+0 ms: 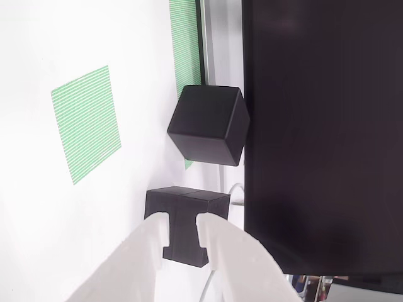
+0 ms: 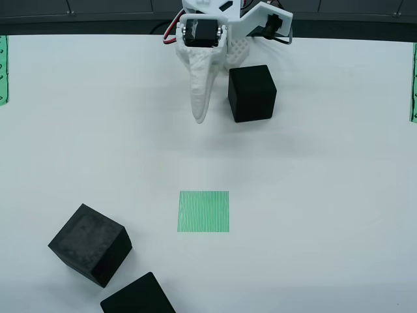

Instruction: Stack 3 Blocks on the chosen place.

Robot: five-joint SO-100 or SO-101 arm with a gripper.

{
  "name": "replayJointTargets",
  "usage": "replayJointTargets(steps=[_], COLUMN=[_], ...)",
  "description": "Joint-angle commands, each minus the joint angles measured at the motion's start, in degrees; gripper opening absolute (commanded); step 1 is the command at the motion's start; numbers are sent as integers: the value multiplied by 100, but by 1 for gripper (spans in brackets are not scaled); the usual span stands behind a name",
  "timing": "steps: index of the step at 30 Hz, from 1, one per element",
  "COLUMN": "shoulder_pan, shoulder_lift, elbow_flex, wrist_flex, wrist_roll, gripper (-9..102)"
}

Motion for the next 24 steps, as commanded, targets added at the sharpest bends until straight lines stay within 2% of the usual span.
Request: replayJointTargets(steps=[1,24], shoulder_pan=[-44,-316], shoulder_lift=[114,79], elbow_flex=[176,176], wrist_flex=[9,-44], wrist_roll=[9,-35], gripper=[1,2])
